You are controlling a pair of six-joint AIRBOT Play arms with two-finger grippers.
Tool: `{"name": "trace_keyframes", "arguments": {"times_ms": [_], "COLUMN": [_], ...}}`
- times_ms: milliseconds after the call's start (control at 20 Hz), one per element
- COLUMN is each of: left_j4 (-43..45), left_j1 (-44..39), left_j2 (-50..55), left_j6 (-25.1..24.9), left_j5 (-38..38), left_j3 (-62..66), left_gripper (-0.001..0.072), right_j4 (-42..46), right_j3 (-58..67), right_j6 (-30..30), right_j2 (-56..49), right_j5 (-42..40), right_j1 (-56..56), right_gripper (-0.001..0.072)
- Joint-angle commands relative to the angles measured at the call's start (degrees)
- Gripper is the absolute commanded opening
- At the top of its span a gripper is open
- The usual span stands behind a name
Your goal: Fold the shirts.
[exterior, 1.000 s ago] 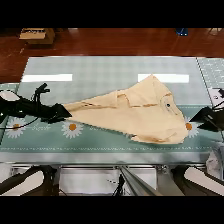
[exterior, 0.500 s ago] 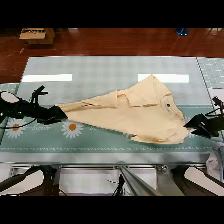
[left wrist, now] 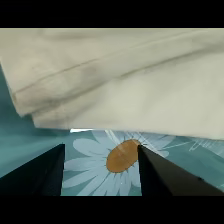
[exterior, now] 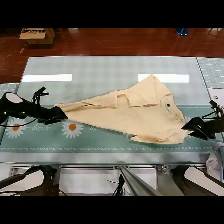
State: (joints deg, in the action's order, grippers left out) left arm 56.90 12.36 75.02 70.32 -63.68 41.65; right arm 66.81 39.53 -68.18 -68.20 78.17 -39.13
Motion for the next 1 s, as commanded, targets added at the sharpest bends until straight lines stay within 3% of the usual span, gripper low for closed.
{"name": "trace_keyframes", "arguments": {"times_ms": [0, 100, 150, 250, 350, 400, 700, 950], "left_j4": [0.02, -0.28, -0.52, -0.55, -0.28, -0.28, -0.35, -3.37], "left_j1": [-2.49, -5.20, -6.32, -7.82, -7.45, -6.75, -0.72, -0.11], "left_j2": [2.97, 5.27, 6.19, 6.88, 6.40, 5.99, -3.80, -13.70], "left_j6": [3.61, 3.93, 3.93, 3.89, 3.82, 3.61, 3.41, 3.48], "left_j5": [6.14, 6.75, 6.67, 6.49, 5.62, 4.92, 0.04, -4.55], "left_j3": [-0.07, 0.00, 0.00, 0.00, 0.37, 0.92, 10.99, 27.34], "left_gripper": [0.0548, 0.0498, 0.0377, 0.0024, 0.0020, 0.0019, 0.0019, 0.0019], "right_j4": [-0.50, 1.20, 1.29, 0.83, 0.02, 0.26, -2.99, -22.27], "right_j3": [-0.39, -0.39, -0.37, -0.37, -0.15, 0.48, 11.10, 22.53], "right_j6": [-1.18, -2.91, -3.76, -5.66, -5.18, -4.83, -1.60, -1.60], "right_j2": [-0.33, -2.64, -4.28, -6.67, -6.60, -5.99, 4.20, 12.68], "right_j5": [-1.64, -1.70, -2.21, -3.82, -4.50, -4.11, -2.86, -3.80], "right_j1": [2.38, 6.21, 8.11, 10.82, 11.85, 11.76, 11.45, 11.45], "right_gripper": [0.0582, 0.0578, 0.0556, 0.0294, 0.0074, 0.0026, 0.0024, 0.0024]}}
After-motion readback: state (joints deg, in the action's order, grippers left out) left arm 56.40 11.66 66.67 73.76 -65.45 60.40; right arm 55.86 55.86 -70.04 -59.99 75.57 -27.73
